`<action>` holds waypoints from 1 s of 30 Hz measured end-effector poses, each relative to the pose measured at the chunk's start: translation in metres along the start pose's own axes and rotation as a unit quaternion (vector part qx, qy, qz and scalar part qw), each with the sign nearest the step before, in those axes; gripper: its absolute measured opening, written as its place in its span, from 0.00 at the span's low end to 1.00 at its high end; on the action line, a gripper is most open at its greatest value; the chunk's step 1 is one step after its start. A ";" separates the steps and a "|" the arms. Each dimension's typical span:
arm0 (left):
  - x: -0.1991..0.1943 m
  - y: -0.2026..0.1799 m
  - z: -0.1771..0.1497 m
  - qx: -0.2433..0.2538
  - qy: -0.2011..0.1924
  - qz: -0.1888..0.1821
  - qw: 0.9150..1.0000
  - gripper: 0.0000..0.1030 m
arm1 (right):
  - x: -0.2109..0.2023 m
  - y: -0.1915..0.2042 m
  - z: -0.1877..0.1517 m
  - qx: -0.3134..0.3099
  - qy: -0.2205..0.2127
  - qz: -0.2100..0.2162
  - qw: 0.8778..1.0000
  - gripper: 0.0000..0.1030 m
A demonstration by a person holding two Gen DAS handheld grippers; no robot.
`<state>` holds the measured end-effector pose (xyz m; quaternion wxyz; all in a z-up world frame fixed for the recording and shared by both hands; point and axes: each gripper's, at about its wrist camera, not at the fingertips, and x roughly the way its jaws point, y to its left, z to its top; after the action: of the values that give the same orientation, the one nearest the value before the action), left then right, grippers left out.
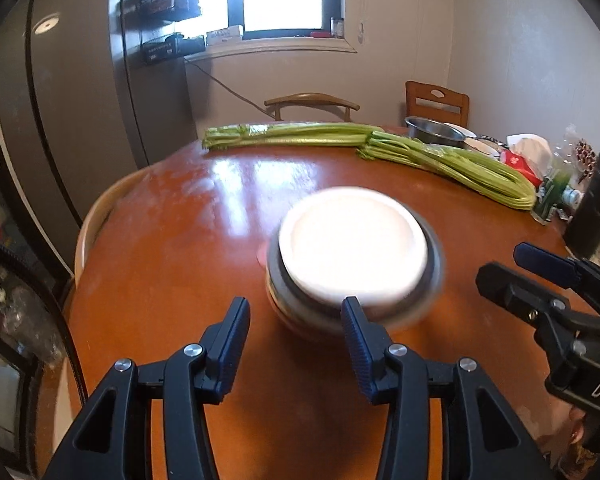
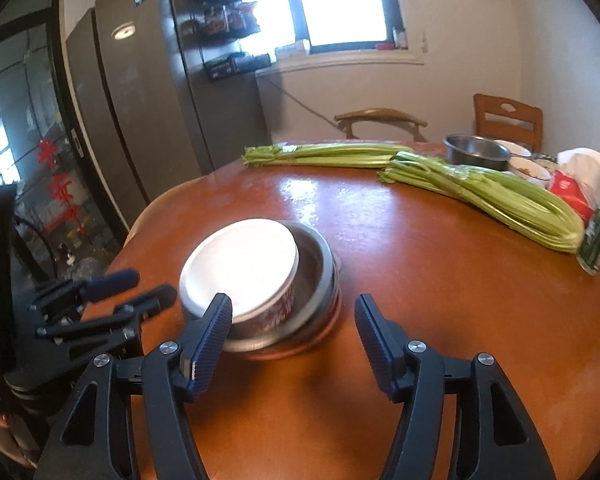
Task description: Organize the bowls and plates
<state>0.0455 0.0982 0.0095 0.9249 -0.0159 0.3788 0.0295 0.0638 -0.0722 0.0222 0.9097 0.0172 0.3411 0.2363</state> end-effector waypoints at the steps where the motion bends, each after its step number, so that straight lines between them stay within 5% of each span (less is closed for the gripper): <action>1: -0.003 -0.002 -0.007 -0.001 0.001 -0.002 1.000 0.46 | -0.004 0.000 -0.004 0.000 0.000 -0.003 1.000 0.68; 15: -0.033 -0.026 -0.053 0.005 -0.022 0.029 0.999 0.49 | -0.042 -0.007 -0.062 0.012 -0.003 -0.031 0.999 0.68; 20: -0.026 -0.024 -0.059 -0.020 0.007 -0.007 1.000 0.50 | -0.041 -0.002 -0.072 0.011 0.010 -0.020 1.000 0.68; 30: -0.020 -0.029 -0.069 -0.009 0.002 0.024 1.000 0.51 | -0.033 -0.005 -0.079 0.014 0.024 -0.025 0.999 0.68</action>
<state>-0.0152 0.0650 -0.0250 0.9231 -0.0151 0.3804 0.0545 -0.0055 -0.1017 -0.0192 0.9065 0.0157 0.3666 0.2087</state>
